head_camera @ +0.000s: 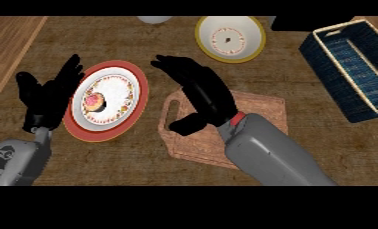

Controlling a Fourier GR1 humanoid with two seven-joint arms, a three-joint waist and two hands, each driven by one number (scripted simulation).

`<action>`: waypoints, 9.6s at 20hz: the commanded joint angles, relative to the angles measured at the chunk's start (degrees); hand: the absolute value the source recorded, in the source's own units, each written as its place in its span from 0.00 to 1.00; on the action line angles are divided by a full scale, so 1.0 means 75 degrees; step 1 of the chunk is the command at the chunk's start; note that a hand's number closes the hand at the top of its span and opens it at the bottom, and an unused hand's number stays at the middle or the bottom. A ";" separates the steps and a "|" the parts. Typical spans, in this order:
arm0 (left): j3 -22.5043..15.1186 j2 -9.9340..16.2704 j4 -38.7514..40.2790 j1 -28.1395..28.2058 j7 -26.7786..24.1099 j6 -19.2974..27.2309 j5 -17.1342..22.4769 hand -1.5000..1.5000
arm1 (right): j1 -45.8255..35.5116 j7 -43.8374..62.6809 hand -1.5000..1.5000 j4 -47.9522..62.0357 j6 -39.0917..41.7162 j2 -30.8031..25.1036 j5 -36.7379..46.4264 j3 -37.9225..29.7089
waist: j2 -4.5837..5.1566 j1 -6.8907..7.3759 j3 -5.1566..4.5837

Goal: Pick the bell pepper from the cutting board and place it in the basket

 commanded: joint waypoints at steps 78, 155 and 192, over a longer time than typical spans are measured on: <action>0.2252 -0.1167 -0.0378 0.0495 0.0501 -0.1677 -0.1538 0.50 | 0.3122 0.0757 0.00 -0.0832 0.3943 0.0089 0.3499 -0.2523 | 0.0053 -0.0120 0.0029; 0.2215 -0.1966 -0.0180 -0.0412 0.0588 -0.1851 -0.2362 0.50 | -0.6681 0.8298 1.00 0.8176 -0.2695 -0.1876 0.8804 -0.7544 | 0.0330 0.0452 0.0010; 0.2340 -0.2041 -0.0557 0.0232 0.0537 -0.1944 -0.2358 0.50 | -0.3823 0.6216 0.00 0.7923 -0.5307 -0.3219 0.8117 -0.9118 | 0.0165 0.0200 0.0042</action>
